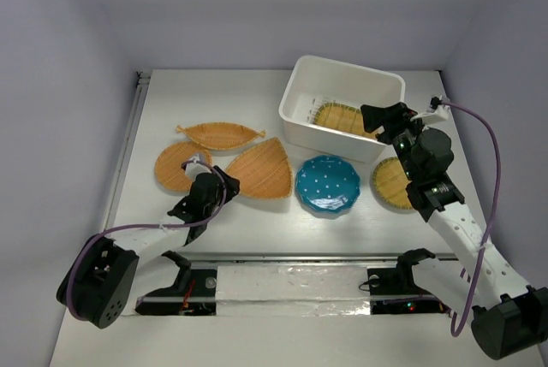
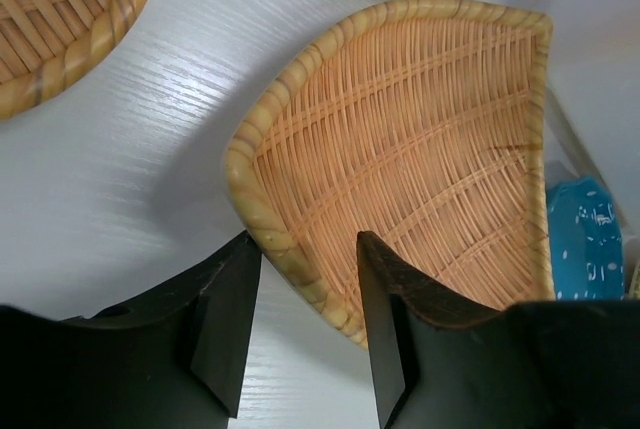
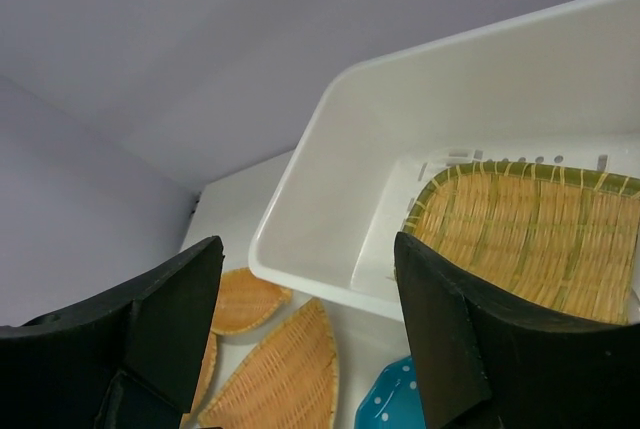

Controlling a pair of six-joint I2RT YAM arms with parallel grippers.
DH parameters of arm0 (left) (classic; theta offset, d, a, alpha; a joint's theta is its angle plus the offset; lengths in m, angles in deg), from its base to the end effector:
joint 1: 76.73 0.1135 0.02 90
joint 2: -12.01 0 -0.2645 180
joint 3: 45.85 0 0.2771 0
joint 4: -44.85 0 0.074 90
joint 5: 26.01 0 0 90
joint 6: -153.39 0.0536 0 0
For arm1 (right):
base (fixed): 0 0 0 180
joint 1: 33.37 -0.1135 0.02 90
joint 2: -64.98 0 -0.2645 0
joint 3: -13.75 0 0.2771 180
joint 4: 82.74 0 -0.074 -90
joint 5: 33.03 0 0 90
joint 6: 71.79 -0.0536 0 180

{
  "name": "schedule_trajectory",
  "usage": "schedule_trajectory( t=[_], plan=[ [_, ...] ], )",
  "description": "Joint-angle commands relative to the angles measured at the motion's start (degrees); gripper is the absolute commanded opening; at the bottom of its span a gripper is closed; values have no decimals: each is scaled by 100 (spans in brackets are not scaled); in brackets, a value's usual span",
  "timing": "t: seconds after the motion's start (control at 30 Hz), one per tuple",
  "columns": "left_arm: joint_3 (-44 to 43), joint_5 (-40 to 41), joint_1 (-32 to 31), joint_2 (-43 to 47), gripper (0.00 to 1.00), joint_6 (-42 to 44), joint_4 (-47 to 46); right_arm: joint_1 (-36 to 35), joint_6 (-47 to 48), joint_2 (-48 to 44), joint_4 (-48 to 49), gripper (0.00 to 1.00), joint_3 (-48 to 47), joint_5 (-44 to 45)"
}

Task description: Place the plates into the plastic bin on the countertop

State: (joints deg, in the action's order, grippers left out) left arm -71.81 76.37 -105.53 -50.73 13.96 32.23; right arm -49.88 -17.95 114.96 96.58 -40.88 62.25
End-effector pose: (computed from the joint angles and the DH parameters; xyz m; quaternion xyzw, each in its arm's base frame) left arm 0.2124 -0.1037 0.1310 -0.2071 0.8106 -0.2706 0.4763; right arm 0.2441 0.0672 0.3473 0.1495 0.6657 0.2959 0.6685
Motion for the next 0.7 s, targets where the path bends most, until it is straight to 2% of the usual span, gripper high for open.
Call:
schedule_trajectory(
  t=[0.0,0.37,0.67],
  plan=[
    [88,203,-12,78,39,-137,-406,34,136,-58,144,75,38,-141],
    [-192,256,-12,-238,38,21,-247,34,83,-190,152,74,56,-273],
    [-386,660,-12,-520,22,-40,-194,34,74,-234,135,74,73,-282]
  ],
)
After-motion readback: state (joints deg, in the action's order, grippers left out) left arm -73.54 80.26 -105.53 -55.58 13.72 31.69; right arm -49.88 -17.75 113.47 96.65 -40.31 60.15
